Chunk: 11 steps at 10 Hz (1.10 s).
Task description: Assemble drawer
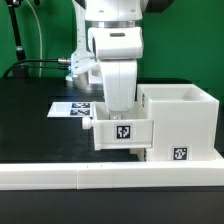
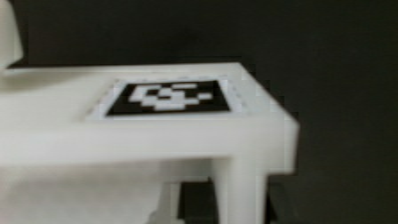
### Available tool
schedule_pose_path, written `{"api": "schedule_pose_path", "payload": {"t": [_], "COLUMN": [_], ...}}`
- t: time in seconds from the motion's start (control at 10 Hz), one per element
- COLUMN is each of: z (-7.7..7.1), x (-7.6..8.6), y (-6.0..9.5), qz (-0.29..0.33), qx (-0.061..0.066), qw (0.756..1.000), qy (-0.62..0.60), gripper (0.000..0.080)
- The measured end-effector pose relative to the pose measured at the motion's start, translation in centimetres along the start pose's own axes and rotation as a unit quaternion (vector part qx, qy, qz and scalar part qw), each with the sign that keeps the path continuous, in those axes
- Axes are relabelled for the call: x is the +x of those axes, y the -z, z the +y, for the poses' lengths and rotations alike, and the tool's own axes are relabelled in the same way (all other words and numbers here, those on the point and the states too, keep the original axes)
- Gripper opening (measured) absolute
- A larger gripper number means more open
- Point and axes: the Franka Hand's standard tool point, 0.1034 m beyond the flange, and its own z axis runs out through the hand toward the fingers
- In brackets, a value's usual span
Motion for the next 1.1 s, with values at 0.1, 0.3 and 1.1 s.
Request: {"api": "schedule_pose_path", "payload": {"t": [0.1, 0.3, 1.1], "z": [0.1, 0.1, 0.2], "x": [0.0, 0.1, 1.7], "y": [-0.1, 0.0, 0.0], "qz": [0.000, 0.000, -0.003], "qx": [0.000, 0.000, -0.006], "qw": [1.000, 1.000, 1.000], "qy": [0.000, -0.003, 0.007], "gripper": [0.0039, 0.0039, 0.0039]}}
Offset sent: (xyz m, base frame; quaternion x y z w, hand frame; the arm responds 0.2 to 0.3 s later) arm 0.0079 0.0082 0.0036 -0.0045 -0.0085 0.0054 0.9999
